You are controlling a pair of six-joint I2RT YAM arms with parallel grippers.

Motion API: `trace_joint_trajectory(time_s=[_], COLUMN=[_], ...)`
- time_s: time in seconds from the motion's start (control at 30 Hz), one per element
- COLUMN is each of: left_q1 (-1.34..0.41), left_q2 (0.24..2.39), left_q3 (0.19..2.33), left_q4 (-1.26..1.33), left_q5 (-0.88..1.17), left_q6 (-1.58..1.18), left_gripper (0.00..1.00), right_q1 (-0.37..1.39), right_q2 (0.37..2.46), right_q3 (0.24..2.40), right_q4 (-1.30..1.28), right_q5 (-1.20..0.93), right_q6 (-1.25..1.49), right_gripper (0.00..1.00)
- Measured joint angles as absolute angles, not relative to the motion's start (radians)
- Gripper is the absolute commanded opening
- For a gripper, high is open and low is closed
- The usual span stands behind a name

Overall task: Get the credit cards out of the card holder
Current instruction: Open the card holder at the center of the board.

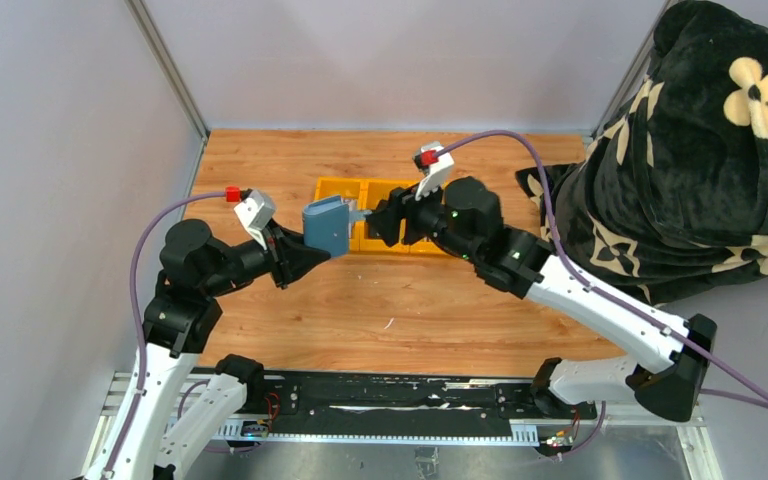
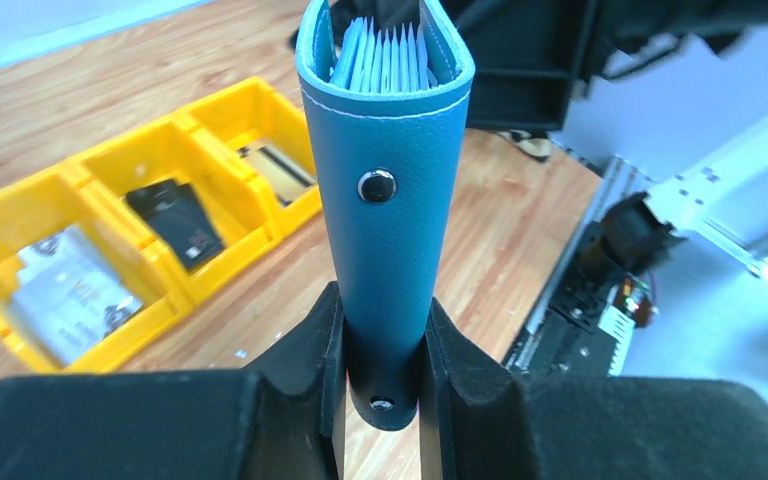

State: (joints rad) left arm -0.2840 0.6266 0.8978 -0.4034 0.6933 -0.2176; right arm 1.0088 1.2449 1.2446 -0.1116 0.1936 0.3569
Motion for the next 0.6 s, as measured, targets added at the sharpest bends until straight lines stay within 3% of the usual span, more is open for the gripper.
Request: trace_joint_trajectory(time_s=[0.2, 0.3, 0.6], left_q1=[-0.284, -0.284, -0.284], left_q2=[0.640, 0.650, 0.656], left_q3=[0.934, 0.948, 0.965], left_q4=[-0.399, -0.411, -0.457], left_q5=[0.859, 0.922, 1.056], left_q6=[-0.211, -0.192, -0.164], left_gripper=[0.00, 0.00, 0.00], right_q1=[0.863, 0.834, 0.828], right_q2=[1.188, 1.188, 1.195], right_q3=[1.238, 1.261, 1.361], right_q4=[-0.075, -0.085, -0.134], right_q5=[-0.311, -0.506, -0.709], right_q6=[0.349, 0.333, 0.286], right_gripper=[0.79, 0.80, 0.64])
